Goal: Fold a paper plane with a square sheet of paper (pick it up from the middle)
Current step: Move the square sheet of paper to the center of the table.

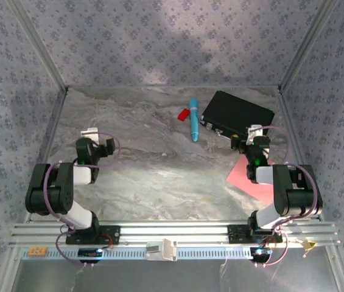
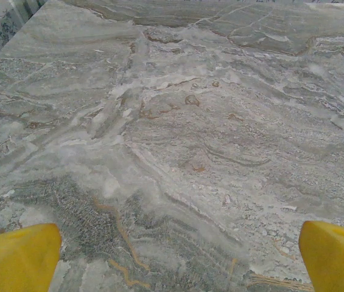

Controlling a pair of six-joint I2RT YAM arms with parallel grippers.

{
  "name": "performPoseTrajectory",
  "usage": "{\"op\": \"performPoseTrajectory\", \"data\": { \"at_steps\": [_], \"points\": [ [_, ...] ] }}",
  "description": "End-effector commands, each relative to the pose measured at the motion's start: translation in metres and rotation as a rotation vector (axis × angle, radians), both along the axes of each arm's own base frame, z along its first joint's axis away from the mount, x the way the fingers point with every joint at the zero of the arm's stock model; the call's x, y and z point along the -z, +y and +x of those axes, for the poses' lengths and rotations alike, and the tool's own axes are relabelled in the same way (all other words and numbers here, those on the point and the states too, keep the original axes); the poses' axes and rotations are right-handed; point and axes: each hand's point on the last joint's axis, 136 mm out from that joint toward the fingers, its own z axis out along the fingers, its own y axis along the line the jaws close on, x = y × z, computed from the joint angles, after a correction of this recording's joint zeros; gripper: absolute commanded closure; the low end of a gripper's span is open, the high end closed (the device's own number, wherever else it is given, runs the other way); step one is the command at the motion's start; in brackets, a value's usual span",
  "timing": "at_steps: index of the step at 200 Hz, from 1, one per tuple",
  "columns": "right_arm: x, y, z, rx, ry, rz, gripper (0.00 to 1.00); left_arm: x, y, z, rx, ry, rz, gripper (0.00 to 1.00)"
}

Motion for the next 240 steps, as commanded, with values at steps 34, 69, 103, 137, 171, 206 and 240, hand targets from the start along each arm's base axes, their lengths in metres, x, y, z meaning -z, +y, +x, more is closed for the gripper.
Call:
{"op": "performPoseTrajectory", "data": {
  "at_steps": [34, 69, 103, 137, 171, 206, 240],
  "points": [
    [0.01, -0.004, -0.002, 0.016, 0.038, 0.013, 0.01, -0.01, -0.001, 0.007, 0.016, -0.028, 0.001, 0.0],
    [0.01, -0.003, -0.002, 0.015, 0.037, 0.017, 0.01, -0.01, -0.002, 0.007, 0.017, -0.028, 0.003, 0.0],
    [0.011, -0.004, -0.003, 0.014, 0.039, 0.018, 0.01, -0.01, -0.001, 0.007, 0.015, -0.028, 0.002, 0.0],
    [0.011, -0.003, -0.002, 0.013, 0.038, 0.018, 0.01, -0.01, -0.001, 0.007, 0.014, -0.027, -0.001, 0.0],
    [0.01, -0.003, -0.003, 0.013, 0.034, 0.015, 0.01, -0.01, -0.002, 0.007, 0.02, -0.028, 0.002, 0.0],
    [0.001, 0.01, -0.011, -0.026, -0.012, -0.04, 0.01, -0.015, -0.016, 0.002, 0.092, -0.06, 0.016, 0.0],
    [-0.011, 0.009, -0.017, -0.005, -0.054, -0.064, 0.01, -0.026, -0.019, -0.004, 0.105, -0.079, 0.024, 0.0]
  ]
}}
